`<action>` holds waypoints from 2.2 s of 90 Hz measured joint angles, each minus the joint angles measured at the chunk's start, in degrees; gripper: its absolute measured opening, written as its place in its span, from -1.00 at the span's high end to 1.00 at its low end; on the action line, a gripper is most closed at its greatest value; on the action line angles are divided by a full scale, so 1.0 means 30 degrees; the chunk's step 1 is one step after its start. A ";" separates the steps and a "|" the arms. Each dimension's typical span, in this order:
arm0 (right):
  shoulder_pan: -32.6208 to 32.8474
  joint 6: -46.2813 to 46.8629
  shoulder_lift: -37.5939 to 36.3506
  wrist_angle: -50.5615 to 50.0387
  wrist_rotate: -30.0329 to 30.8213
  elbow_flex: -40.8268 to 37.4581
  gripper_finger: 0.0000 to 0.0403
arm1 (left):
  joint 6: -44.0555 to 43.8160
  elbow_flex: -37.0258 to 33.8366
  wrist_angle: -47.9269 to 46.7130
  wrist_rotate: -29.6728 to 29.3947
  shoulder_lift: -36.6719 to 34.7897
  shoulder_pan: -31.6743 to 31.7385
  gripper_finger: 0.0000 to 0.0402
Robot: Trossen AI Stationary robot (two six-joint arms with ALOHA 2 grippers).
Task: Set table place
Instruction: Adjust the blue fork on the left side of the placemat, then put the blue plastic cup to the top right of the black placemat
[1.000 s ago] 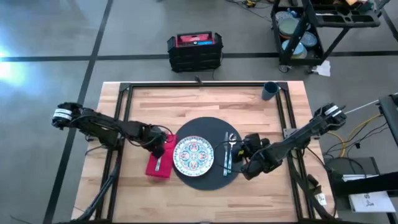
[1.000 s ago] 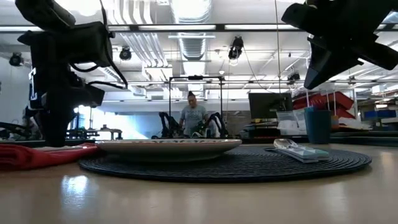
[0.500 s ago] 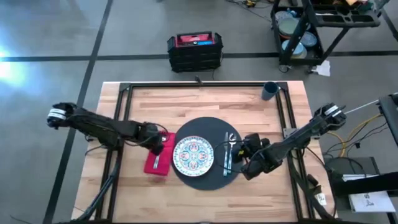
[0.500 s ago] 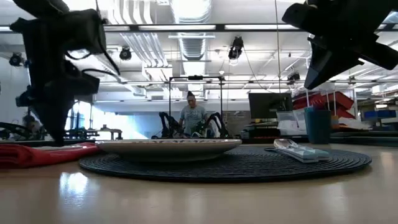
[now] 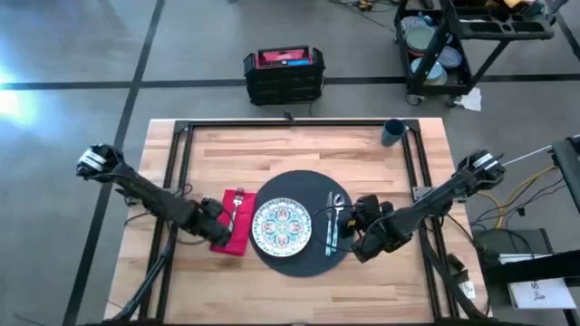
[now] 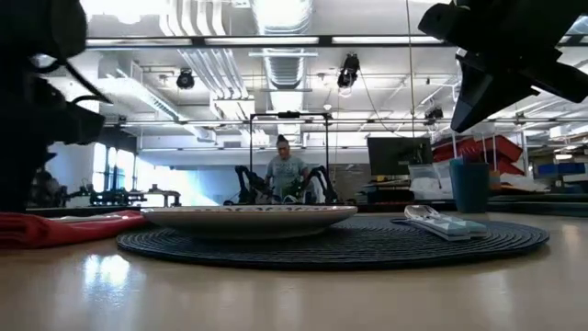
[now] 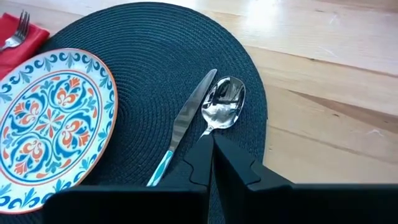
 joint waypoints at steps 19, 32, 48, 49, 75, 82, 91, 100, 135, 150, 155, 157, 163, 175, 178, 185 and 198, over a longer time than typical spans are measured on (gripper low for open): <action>0.0000 -0.0276 -0.0029 0.0027 -0.0021 0.0000 1.00 | -0.1378 0.0139 0.1587 -0.0148 0.1325 -0.1124 1.00; 0.0000 -0.0444 -0.0066 0.0044 -0.0218 0.0000 1.00 | -0.1470 0.0786 0.0942 -0.0227 0.1789 -0.1273 1.00; 0.0000 -0.0456 -0.0115 0.0015 -0.0232 0.0000 1.00 | -0.1477 0.0887 0.0416 0.0642 0.1168 -0.1432 1.00; 0.0003 -0.0486 -0.0141 0.0011 -0.0243 0.0000 1.00 | -0.1474 0.0906 0.0399 0.0642 0.1115 -0.1454 1.00; 0.0299 -0.0912 -0.2915 -0.0581 0.0757 0.0000 1.00 | -0.0316 0.3896 -0.0858 -0.1131 -0.0798 -0.2102 1.00; 0.0271 -0.1341 -0.4335 -0.0751 0.1697 0.0000 1.00 | 0.1366 0.5315 -0.0852 -0.2933 -0.1191 -0.1866 1.00; 0.0204 -0.1682 -0.6353 -0.0911 0.4105 0.0000 1.00 | 0.4619 0.7332 -0.0904 -0.6252 -0.1301 -0.1295 1.00; -0.0419 -0.4547 -0.8068 -0.1173 0.5894 0.0726 1.00 | 0.8329 0.9396 -0.0850 -0.8696 -0.1358 -0.0260 1.00; -1.7337 -2.0105 -0.6977 -0.6960 -0.3260 1.5492 1.00 | 1.7825 1.1805 -0.1950 -0.4878 -0.1352 0.8335 1.00; -2.4761 -2.3705 -0.4708 -1.0061 -0.8959 1.7263 1.00 | 1.9774 0.9640 -0.2317 -0.2367 -0.1251 1.0824 1.00; -2.5797 -2.4697 -0.3982 -1.0040 -1.0316 1.7365 1.00 | 2.0386 0.8850 -0.2554 -0.2252 -0.1241 1.1280 1.00; -2.6027 -2.4905 -0.3629 -1.0025 -1.0576 1.7407 1.00 | 2.0627 0.8597 -0.2573 -0.2097 -0.1219 1.1436 1.00; -2.6221 -2.5353 -0.2512 -0.9958 -1.0990 1.7557 1.00 | 2.1210 0.7988 -0.2508 -0.1815 -0.1163 1.1716 0.99; -2.6447 -2.7080 -0.0511 -1.0161 -1.1120 1.7525 0.98 | 2.1992 0.7284 -0.2607 -0.0819 -0.1163 1.1754 0.90; -2.6514 -2.7629 -0.0147 -1.0406 -1.0992 1.7505 0.96 | 2.2091 0.7233 -0.2619 -0.0740 -0.1163 1.1749 0.87; -2.6560 -2.8657 0.0782 -1.0975 -0.9958 1.7253 0.86 | 2.2156 0.7220 -0.2705 -0.0545 -0.1184 1.1754 0.79; -2.6511 -2.8858 0.2297 -1.0441 -0.9250 1.6462 0.52 | 2.2572 0.7220 -0.2647 -0.0545 -0.1221 1.1754 0.63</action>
